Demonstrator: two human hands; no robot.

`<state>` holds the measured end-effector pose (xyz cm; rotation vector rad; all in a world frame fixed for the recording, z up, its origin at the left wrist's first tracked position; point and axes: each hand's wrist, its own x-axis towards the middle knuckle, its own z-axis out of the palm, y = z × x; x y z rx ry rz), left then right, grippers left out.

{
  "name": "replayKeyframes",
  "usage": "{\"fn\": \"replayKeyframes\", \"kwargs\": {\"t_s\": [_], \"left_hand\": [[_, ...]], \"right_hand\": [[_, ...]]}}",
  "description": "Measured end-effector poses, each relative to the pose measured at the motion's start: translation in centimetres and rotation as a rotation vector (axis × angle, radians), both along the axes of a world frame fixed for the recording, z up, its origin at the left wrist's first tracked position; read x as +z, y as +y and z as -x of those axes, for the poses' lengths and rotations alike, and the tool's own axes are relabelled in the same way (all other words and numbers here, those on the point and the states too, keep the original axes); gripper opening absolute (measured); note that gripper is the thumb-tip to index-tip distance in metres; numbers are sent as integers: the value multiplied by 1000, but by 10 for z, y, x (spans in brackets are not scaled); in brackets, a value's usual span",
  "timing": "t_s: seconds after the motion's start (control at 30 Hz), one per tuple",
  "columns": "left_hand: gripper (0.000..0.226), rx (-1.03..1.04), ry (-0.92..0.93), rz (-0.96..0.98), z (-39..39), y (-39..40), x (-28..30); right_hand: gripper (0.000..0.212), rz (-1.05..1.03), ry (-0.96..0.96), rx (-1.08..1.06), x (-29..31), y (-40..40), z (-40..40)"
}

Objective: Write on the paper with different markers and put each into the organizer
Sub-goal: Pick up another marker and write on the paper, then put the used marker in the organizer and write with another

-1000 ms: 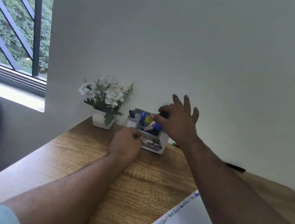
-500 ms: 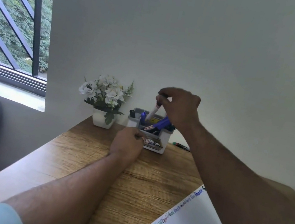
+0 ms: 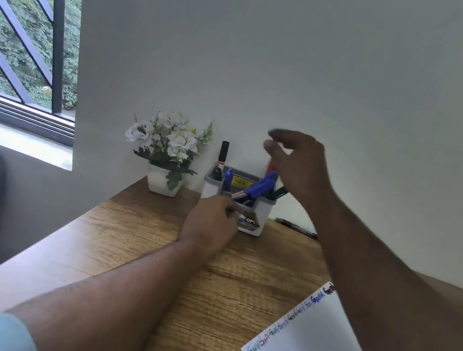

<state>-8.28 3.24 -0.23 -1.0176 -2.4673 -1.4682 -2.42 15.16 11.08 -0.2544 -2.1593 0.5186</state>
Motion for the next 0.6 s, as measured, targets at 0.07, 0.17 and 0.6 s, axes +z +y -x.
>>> {"fn": "replayKeyframes", "kwargs": {"t_s": [0.07,0.17,0.6], "left_hand": [[19,-81,75,7,-8,7,2],[22,-264,134,7,-26,21,3],[30,-433,88,60,-33,32,-6]], "right_hand": [[18,-61,-64,-115,-5,27,-20],[16,-60,-275,-221,-31,72,-46],[31,-282,-914,-298,-98,130,-38]]}}
